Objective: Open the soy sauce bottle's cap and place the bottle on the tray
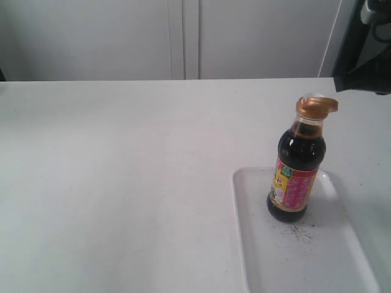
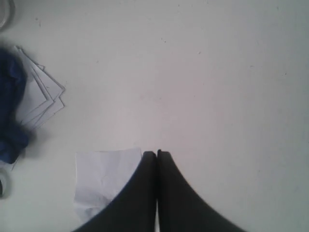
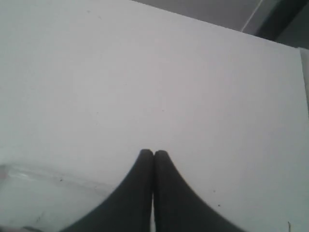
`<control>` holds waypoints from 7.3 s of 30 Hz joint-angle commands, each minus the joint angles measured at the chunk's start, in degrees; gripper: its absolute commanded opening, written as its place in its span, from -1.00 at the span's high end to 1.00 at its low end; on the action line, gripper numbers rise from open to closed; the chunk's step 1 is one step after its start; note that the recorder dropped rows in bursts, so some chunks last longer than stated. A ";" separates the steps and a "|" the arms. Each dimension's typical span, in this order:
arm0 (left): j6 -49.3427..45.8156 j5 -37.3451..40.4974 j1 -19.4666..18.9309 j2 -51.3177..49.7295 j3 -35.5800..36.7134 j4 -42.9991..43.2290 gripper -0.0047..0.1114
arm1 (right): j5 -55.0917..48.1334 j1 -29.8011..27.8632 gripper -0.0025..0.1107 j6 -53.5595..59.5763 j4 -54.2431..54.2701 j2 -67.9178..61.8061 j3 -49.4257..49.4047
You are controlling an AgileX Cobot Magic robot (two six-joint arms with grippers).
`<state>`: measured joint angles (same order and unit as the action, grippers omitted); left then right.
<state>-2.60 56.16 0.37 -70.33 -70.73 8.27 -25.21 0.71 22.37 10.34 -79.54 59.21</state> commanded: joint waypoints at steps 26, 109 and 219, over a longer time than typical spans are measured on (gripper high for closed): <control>2.60 -32.94 -0.24 33.53 32.14 -6.60 0.92 | -0.89 1.62 0.96 -4.67 -2.87 29.24 -14.70; 2.60 -43.27 -0.24 69.92 64.48 -13.18 0.92 | 7.35 1.62 0.96 -4.70 3.33 59.02 -31.86; 2.60 -44.46 -0.24 70.33 70.73 -13.91 0.92 | 7.09 1.62 0.96 -20.70 -5.54 79.54 -53.52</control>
<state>0.00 11.90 0.25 -0.30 -0.28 -4.92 -18.12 2.24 2.57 5.46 -0.33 7.00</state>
